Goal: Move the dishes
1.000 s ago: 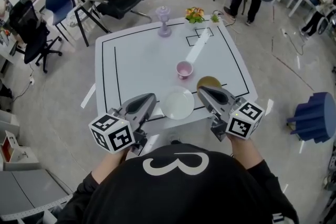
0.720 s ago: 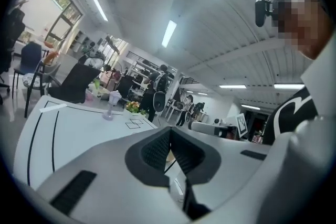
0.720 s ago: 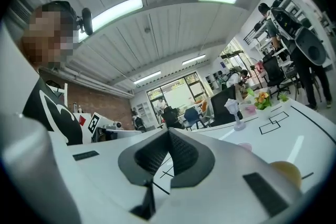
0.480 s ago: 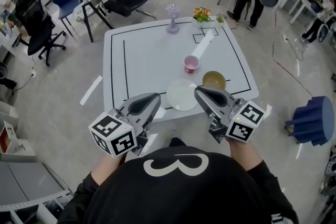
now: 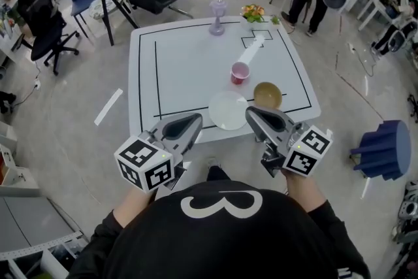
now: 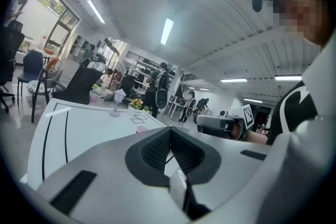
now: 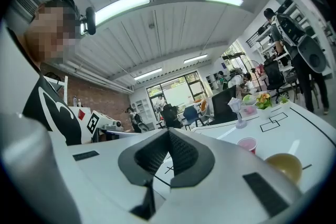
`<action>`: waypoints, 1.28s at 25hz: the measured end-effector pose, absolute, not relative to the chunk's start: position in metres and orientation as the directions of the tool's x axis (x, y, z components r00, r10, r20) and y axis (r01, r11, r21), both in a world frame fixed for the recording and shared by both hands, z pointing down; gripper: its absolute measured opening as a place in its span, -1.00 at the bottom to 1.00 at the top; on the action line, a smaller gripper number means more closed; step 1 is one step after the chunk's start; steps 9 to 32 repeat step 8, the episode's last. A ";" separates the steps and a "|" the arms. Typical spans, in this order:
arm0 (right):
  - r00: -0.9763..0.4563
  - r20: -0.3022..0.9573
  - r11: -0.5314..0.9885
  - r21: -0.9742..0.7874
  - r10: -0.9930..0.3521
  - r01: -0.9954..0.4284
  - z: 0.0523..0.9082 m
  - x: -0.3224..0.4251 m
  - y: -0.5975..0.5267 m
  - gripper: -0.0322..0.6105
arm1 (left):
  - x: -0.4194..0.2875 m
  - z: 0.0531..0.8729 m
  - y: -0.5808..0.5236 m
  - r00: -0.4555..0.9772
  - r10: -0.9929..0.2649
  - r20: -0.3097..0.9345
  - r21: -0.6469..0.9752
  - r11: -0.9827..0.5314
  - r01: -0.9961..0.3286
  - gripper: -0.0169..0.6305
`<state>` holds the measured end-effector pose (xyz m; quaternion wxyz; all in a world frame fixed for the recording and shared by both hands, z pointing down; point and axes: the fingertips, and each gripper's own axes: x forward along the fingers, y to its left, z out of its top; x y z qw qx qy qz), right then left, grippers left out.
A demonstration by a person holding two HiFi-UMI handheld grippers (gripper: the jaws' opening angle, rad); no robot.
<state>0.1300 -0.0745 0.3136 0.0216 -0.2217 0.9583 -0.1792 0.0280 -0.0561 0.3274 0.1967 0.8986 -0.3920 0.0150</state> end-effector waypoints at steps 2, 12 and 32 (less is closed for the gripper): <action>-0.896 0.044 0.834 -0.346 -0.442 -0.429 0.314 0.130 -0.074 -0.87 | 0.027 0.330 -0.053 0.695 -0.695 0.183 0.345 -0.617 -0.707 -0.94; -0.880 0.074 0.826 -0.318 -0.468 -0.466 0.321 0.126 -0.068 -0.87 | 0.017 0.336 -0.052 0.693 -0.695 0.190 0.347 -0.613 -0.710 -0.94; -0.880 0.074 0.826 -0.318 -0.468 -0.466 0.321 0.126 -0.068 -0.87 | 0.017 0.336 -0.052 0.693 -0.695 0.190 0.347 -0.613 -0.710 -0.94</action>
